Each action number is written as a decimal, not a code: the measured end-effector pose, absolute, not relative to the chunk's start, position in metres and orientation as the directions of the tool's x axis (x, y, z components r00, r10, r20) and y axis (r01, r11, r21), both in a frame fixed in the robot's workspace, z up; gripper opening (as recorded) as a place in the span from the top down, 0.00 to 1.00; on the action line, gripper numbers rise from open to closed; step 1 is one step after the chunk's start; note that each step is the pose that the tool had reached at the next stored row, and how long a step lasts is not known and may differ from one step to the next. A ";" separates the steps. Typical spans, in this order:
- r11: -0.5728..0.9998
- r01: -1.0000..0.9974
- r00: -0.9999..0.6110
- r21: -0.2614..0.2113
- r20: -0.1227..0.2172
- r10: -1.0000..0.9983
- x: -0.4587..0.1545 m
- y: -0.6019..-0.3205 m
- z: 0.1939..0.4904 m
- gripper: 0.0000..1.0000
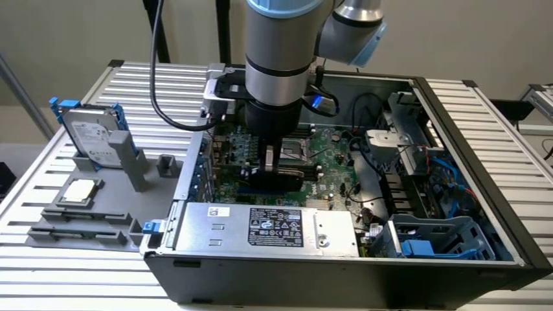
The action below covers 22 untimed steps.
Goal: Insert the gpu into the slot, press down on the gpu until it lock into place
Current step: 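Insert the gpu into the slot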
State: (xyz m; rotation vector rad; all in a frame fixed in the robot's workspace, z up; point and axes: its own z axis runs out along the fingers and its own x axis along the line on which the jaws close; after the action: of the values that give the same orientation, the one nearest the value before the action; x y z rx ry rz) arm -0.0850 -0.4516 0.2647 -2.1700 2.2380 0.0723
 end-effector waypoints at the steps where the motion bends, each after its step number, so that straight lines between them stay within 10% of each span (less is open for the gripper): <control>1: 0.030 -0.999 -0.030 0.017 -0.049 -0.998 -0.085 -0.451 0.265 0.74; 22: 0.027 -0.999 -0.029 0.035 -0.048 -0.998 -0.081 -0.450 0.262 0.74</control>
State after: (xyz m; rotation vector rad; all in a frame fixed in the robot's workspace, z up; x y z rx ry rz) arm -0.0811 -0.4505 0.2616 -2.1821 2.2440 0.0920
